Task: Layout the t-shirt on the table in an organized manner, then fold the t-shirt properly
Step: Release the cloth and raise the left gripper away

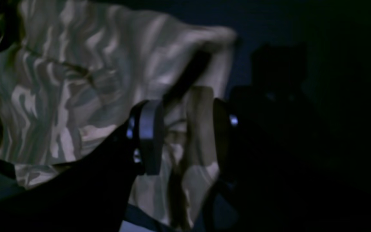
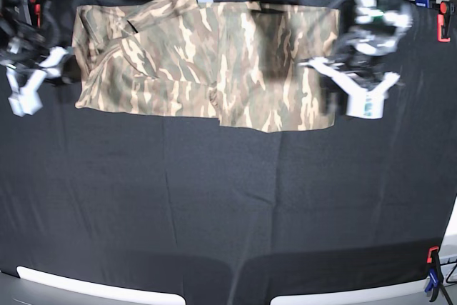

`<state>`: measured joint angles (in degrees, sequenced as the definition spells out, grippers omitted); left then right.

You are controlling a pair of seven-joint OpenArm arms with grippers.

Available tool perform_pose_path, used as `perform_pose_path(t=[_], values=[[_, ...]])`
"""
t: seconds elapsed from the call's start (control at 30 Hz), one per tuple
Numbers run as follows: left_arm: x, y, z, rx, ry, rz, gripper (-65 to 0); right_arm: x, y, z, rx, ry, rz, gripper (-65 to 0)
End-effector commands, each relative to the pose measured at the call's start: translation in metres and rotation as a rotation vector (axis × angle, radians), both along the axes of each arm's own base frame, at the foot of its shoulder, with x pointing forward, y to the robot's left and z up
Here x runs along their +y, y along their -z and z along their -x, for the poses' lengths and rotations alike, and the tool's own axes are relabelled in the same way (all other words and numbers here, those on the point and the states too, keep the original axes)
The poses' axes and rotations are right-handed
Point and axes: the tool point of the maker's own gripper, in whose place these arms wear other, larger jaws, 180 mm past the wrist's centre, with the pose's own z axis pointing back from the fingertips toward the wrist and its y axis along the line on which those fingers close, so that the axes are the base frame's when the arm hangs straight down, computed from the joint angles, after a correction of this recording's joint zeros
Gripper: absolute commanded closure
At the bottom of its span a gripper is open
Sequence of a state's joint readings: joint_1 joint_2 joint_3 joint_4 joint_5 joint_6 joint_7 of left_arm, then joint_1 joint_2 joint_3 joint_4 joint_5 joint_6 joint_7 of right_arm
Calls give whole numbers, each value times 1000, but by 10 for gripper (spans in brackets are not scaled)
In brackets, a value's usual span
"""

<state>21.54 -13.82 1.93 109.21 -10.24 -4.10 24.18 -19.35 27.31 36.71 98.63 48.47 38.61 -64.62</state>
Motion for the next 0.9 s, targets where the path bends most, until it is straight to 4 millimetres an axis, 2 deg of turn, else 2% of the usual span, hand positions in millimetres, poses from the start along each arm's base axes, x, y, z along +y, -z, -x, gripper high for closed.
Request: perform_pose_path(t=[0.0, 0.13, 0.3, 0.53, 0.87], values=[[4, -8, 1, -26, 1, 15, -245, -6, -15, -4, -47, 1, 2, -246], [30, -2, 17, 13, -20, 45, -245, -18, -14, 13, -32, 30, 7, -246], [49, 0, 33, 60, -11, 118, -245, -16, -3, 29, 15, 31, 1, -246], [63, 1, 50, 109, 14, 153, -245, -13, 0, 31, 18, 37, -12, -246], [67, 4, 55, 126, 14, 142, -245, -13, 0, 30, 17, 37, -12, -246]])
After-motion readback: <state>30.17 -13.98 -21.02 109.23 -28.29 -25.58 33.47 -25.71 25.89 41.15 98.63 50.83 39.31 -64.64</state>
